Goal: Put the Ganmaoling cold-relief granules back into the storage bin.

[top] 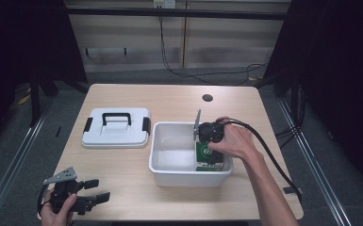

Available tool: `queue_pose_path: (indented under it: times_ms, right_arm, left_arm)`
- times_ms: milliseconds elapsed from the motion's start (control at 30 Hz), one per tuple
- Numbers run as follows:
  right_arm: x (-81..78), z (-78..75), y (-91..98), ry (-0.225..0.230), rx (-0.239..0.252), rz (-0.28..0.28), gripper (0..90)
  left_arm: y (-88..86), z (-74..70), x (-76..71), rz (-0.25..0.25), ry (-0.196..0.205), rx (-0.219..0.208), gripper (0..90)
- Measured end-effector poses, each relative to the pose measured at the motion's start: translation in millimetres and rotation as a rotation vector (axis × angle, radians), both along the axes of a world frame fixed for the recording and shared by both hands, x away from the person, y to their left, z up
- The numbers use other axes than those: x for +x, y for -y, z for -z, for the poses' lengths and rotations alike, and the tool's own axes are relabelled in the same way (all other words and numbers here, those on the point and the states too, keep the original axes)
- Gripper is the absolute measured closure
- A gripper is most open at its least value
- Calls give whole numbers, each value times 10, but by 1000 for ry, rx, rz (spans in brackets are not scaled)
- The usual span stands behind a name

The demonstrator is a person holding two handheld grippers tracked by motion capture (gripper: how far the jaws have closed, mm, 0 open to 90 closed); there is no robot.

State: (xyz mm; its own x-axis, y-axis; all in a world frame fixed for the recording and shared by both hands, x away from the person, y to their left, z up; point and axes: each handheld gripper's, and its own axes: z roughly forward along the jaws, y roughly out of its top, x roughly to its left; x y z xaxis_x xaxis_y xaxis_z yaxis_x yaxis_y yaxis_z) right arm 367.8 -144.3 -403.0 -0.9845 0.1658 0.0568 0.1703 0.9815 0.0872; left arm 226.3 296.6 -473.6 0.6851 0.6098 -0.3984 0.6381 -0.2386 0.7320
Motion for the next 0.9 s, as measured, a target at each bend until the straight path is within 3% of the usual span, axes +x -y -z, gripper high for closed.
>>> queue_pose_path:
  times_ms: [67, 300, 467, 533, 667, 900]
  right_arm:
    - [-7, -29, 15, 8, 1, 18, 87]
    - [-17, -167, 110, 16, 91, 41, 139]
    - [-32, -292, 196, 24, 184, 86, 132]
    - [-34, -318, 221, 34, 217, 80, 132]
    - [-65, -371, 260, 51, 237, 115, 136]
    - [-86, -476, 422, 101, 379, 173, 141]
  left_arm:
    - [-1, 0, 1, 0, 1, 0, 168]
    - [-2, 1, 1, -1, 1, -1, 168]
    - [-6, 2, 2, -3, 1, -4, 169]
    - [-3, 2, 0, -3, -2, -6, 168]
    - [-6, 2, 0, -3, -3, -9, 168]
    - [-8, 2, -1, -5, -2, -11, 168]
